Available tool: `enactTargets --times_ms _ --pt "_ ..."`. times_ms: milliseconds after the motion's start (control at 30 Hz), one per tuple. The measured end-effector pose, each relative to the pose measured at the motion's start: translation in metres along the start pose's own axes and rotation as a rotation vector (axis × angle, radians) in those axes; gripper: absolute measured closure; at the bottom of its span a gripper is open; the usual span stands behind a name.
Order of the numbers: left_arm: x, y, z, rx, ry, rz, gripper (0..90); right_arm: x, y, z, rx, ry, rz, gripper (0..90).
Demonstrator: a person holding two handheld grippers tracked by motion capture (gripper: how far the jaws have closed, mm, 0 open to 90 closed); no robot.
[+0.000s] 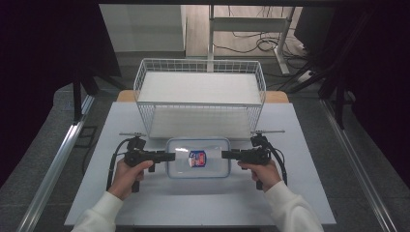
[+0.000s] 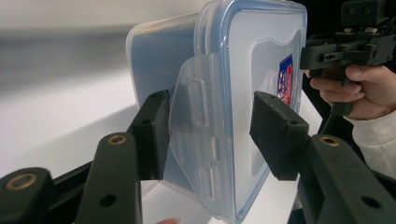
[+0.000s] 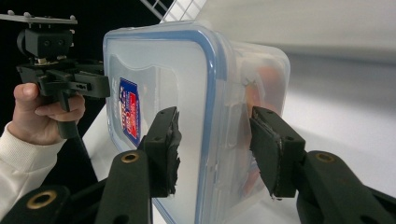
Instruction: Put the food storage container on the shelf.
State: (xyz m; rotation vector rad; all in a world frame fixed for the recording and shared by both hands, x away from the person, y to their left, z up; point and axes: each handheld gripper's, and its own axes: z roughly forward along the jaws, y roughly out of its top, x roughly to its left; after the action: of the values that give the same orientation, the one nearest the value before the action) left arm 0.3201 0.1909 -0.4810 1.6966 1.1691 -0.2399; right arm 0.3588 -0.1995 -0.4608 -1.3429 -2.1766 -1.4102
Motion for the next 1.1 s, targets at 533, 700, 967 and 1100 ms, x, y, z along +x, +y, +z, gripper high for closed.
enactTargets --times_ms 533,700,967,1100 --pt "0.038 0.049 0.031 -0.008 -0.013 0.029 49.3 -0.036 0.042 0.015 -0.044 -0.032 -0.005 52.2" --pt "0.047 0.055 0.038 -0.019 -0.018 0.025 49.3 -0.046 0.045 0.021 -0.068 -0.036 0.003 52.1" --pt "0.062 0.053 0.042 -0.003 -0.019 0.002 49.1 -0.052 0.044 0.032 -0.075 -0.057 0.026 51.6" --pt "0.065 0.054 0.042 -0.019 -0.014 -0.018 48.9 -0.054 0.043 0.036 -0.089 -0.060 0.044 51.6"
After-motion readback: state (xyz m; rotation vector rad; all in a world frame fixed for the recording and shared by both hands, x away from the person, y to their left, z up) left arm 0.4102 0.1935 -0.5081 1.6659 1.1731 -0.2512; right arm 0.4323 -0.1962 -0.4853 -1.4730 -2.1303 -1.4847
